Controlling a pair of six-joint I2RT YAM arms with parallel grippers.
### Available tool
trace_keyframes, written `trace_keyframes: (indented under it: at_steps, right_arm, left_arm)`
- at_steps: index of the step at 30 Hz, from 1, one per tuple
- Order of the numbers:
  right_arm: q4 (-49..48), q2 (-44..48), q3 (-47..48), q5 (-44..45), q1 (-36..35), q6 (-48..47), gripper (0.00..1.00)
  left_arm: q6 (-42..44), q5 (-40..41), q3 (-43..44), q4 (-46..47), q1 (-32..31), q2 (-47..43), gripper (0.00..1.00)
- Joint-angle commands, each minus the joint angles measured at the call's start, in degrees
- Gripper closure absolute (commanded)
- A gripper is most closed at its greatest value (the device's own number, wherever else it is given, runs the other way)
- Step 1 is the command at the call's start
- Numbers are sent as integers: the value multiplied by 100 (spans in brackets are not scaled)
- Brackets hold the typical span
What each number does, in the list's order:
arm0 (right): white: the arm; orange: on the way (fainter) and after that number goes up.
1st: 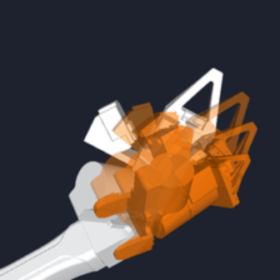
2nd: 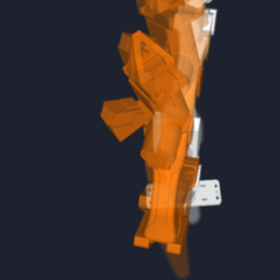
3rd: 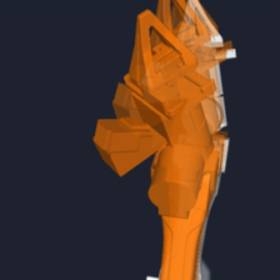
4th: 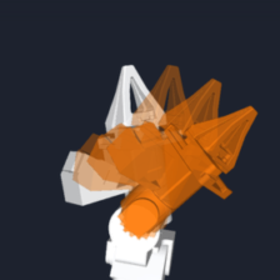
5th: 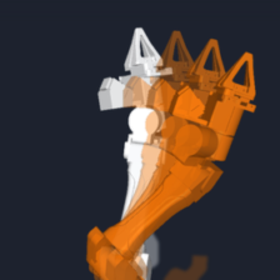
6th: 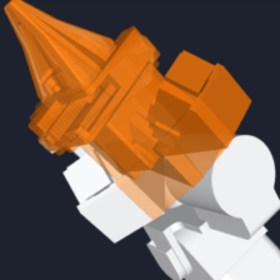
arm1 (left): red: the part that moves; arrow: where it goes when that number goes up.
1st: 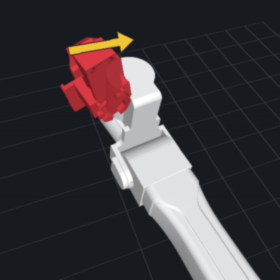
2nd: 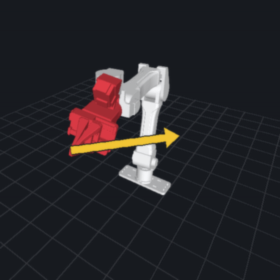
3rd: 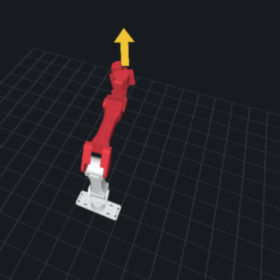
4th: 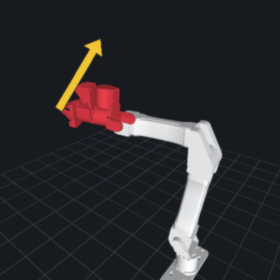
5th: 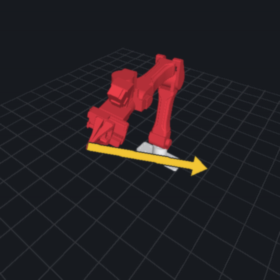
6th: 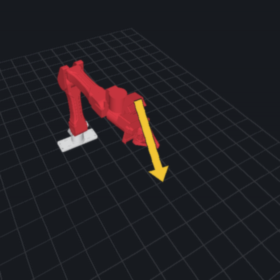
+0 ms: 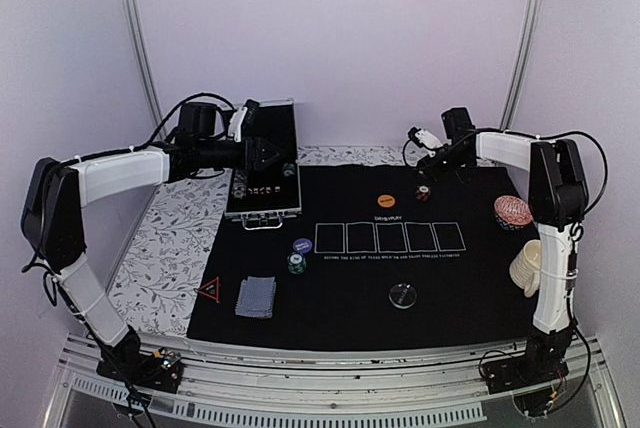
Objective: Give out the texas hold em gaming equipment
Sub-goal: Pass from the left arm to the right, then place the poker chips pile on the poker chips pile.
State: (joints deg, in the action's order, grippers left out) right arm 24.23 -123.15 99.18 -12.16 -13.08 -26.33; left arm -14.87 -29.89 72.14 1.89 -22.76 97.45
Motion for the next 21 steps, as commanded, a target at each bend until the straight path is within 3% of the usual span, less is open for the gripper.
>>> trace_keyframes:
  at_steps: [1, 21]
  right_arm:
    - [437, -283, 271, 96, 18, 390, 86]
    - [662, -525, 295, 376, 50, 312, 82]
  left_arm:
    - [412, 136, -109, -372, -2, -60, 42]
    - [529, 88, -77, -515, 27, -62, 42]
